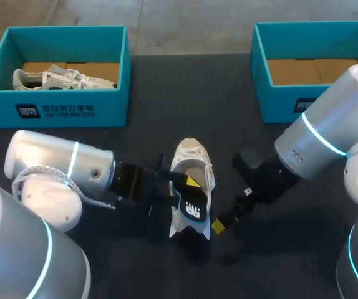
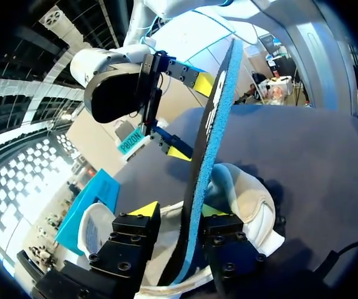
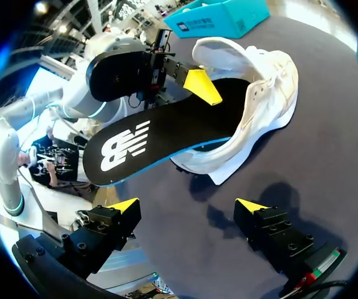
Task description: Take the shoe out of the shoebox, open the shoe tongue, remove and reinsert the insole, then place the shoe into the shoebox
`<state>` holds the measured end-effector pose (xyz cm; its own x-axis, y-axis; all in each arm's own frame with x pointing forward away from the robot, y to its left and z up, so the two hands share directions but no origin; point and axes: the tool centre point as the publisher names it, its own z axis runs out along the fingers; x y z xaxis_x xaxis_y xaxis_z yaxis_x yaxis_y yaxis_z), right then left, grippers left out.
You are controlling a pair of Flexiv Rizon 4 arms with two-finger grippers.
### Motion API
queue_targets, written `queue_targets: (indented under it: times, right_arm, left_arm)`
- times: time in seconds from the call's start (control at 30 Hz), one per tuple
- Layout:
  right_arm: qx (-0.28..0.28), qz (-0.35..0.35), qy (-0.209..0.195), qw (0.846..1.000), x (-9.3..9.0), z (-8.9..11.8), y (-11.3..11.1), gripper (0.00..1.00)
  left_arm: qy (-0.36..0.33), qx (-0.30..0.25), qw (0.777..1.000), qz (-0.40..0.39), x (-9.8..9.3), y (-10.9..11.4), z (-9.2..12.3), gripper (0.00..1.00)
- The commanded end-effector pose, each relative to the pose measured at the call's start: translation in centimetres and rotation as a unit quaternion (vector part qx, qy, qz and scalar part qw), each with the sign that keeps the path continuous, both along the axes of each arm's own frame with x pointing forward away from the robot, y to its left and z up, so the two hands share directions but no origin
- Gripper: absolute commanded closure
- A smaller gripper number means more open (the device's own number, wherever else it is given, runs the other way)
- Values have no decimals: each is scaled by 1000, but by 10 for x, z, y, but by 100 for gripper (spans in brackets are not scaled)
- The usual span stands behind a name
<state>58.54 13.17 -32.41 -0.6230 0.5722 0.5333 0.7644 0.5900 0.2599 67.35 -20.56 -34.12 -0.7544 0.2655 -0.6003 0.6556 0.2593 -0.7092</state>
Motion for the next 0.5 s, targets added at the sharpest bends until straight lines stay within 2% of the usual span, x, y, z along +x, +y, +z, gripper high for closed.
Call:
queue_targets:
  times: [0.03, 0.5]
  right_arm:
    - [-2, -2, -1, 1000, -1, -1, 2, 0]
    - [-2, -2, -1, 1000, -1, -1, 2, 0]
  left_arm:
    - [-2, -7, 1000, -4, 0, 2, 1, 63]
    - [-1, -40, 999, -14, -1, -1, 8, 62]
